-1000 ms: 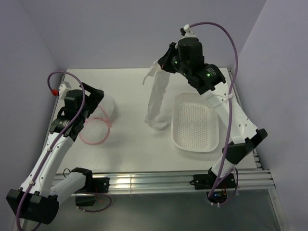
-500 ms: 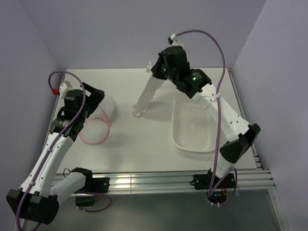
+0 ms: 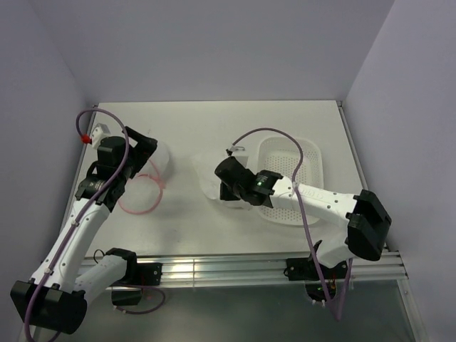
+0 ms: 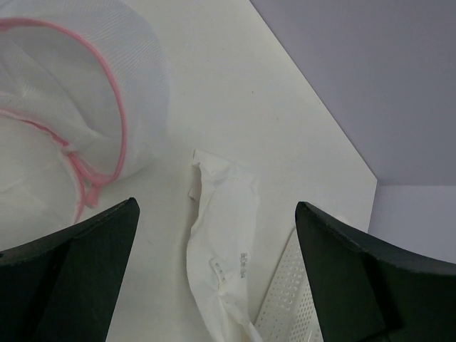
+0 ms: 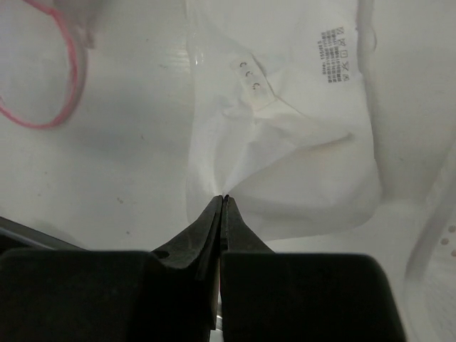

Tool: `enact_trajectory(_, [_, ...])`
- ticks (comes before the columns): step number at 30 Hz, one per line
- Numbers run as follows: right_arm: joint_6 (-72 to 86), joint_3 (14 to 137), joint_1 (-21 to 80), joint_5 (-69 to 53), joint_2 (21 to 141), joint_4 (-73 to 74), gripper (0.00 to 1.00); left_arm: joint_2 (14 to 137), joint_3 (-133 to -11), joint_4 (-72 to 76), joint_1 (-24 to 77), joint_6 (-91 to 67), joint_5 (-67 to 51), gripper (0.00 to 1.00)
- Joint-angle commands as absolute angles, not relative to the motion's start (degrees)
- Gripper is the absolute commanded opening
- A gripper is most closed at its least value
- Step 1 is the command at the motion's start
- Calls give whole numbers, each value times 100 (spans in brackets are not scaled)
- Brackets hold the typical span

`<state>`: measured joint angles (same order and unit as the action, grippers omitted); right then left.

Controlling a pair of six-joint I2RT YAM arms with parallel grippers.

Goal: Place the bra in the laundry bag and zip it closed

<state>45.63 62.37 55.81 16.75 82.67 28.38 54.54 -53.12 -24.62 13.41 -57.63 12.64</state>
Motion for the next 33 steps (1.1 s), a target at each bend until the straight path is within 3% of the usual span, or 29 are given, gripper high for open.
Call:
enact_trajectory(1, [4659, 6503, 5713, 1802, 8454, 2329, 0, 5326, -5151, -2206, 1336, -5660, 1064, 99])
enact_trajectory(9, [3648, 8190, 5502, 1820, 9850, 2750, 0, 5247, -4887, -2153, 1336, -5739, 932, 98])
enact_trajectory(17, [3103, 9491, 4652, 802, 10748, 2962, 0, 5071, -4693, -2241, 1406, -5757, 975, 97])
enact_trajectory(28, [2830, 9783, 4359, -113, 10890, 2962, 0, 4949, -4308, -2294, 2003, -5976, 1406, 95])
enact_trajectory(33, [2733, 9309, 4728, 305, 10521, 3067, 0, 4685, -4140, -2338, 2013, -6012, 1503, 95])
